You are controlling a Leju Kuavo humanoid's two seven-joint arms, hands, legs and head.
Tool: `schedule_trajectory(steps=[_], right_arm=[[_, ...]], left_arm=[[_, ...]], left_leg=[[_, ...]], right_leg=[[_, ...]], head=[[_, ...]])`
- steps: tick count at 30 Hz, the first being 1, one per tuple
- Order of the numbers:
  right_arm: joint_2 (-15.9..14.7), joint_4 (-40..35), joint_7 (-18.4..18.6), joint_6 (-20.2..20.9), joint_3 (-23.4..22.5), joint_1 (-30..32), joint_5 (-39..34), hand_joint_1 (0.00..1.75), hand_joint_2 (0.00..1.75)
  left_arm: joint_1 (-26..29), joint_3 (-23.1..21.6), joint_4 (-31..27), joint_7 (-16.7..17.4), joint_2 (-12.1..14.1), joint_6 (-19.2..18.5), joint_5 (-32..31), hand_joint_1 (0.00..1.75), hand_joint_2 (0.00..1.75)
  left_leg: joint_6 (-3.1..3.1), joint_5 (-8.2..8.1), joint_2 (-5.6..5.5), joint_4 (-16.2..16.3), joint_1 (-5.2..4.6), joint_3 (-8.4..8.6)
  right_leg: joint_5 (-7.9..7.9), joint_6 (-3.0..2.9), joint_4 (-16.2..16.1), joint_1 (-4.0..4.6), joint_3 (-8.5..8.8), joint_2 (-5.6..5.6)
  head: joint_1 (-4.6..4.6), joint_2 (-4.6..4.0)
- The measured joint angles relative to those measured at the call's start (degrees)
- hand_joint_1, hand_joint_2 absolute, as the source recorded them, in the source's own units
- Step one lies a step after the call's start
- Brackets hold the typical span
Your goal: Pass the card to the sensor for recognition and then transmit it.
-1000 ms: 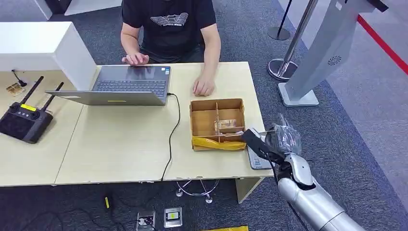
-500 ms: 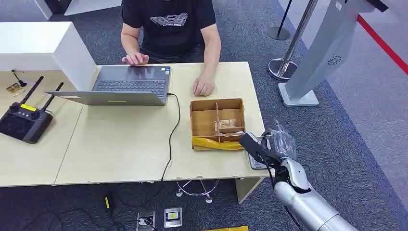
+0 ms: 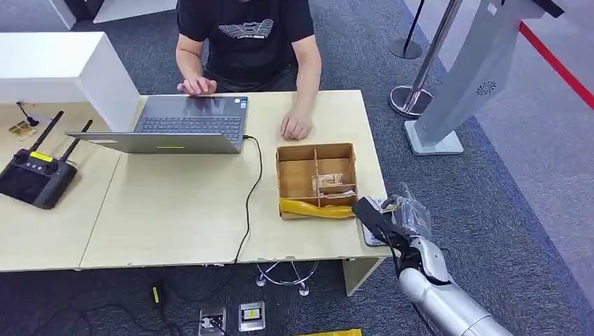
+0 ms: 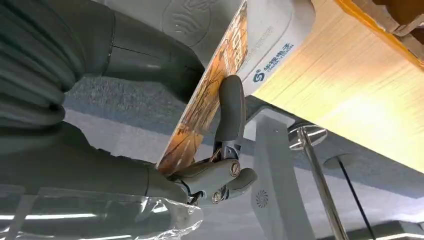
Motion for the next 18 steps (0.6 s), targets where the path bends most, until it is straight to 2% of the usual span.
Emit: schedule_trajectory(steps=[18], right_arm=[[0.2, 0.9, -0.4, -0.3, 0.8, -2.0, -0.2, 1.75, 1.75]], left_arm=[[0.0, 0.0, 0.0, 1.3, 0.0, 0.0, 0.6, 0.00, 0.00]], left_leg=[[0.00, 0.00, -0.01, 0.0, 0.00, 0.00]], right_leg=[[0.00, 0.00, 0.0, 0.00, 0.01, 0.00]], head=[[0.00, 0.00]])
